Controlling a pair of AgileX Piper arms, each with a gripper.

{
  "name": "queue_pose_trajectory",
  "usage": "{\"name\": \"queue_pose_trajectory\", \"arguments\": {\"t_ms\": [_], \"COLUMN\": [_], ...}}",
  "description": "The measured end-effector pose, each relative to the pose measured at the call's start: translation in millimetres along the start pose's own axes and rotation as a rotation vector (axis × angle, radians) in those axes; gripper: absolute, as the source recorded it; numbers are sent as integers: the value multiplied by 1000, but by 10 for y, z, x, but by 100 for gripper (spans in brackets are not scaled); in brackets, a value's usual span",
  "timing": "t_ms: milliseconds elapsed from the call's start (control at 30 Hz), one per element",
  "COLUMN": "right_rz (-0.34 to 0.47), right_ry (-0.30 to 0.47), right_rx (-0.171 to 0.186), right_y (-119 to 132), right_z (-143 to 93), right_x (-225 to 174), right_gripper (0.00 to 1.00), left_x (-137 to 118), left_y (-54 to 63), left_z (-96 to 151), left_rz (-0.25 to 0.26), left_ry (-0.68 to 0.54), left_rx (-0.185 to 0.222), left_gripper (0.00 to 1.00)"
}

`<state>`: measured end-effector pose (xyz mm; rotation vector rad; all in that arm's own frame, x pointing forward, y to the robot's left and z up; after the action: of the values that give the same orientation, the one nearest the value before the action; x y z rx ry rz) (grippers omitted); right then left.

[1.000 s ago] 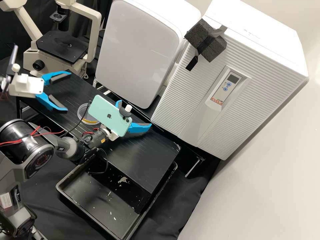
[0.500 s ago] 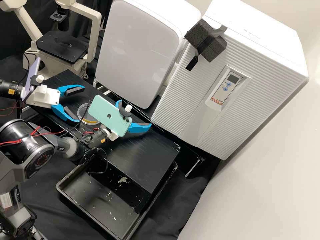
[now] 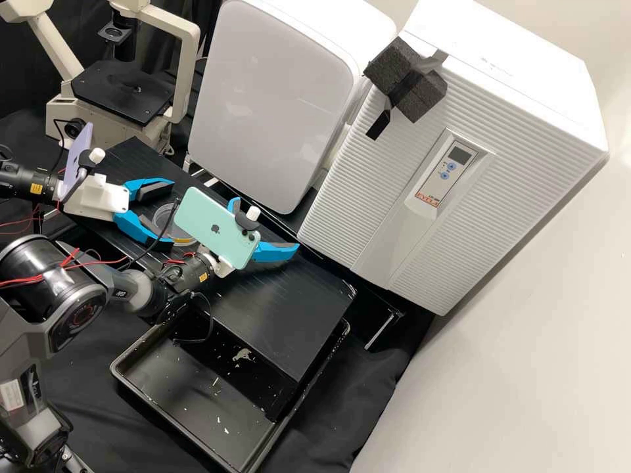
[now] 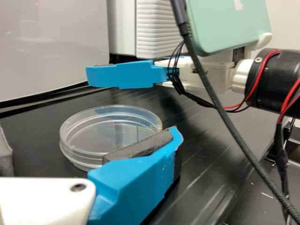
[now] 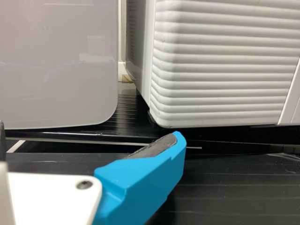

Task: Place the petri dish on the microscope

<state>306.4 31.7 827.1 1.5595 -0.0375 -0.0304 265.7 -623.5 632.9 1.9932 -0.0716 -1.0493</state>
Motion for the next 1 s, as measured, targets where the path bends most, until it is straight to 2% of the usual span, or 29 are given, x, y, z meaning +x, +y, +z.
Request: {"name": "queue_pose_trajectory", "arguments": {"t_ms": [367,600,833,900,1000], "right_rz": [0,0,0,0,0], "right_ry": [0,0,0,0,0], "right_rx": [0,0,0,0,0], "right_y": [0,0,0,0,0], "right_z": [0,0,0,0,0], "right_x": [0,0,0,0,0], "right_gripper": [100,100,100,100,100], "left_x": [11,37,75,111,136], "left_y": [23,41,36,10,-2], "left_z": [201,204,198,187,184], "left_rz": [-19,-28,-33,-40,-36], "left_ry": [-20,-1,-3,-3,-6], "left_rx": [65,42,39,15,9], "left_gripper": [100,100,100,100,100]}}
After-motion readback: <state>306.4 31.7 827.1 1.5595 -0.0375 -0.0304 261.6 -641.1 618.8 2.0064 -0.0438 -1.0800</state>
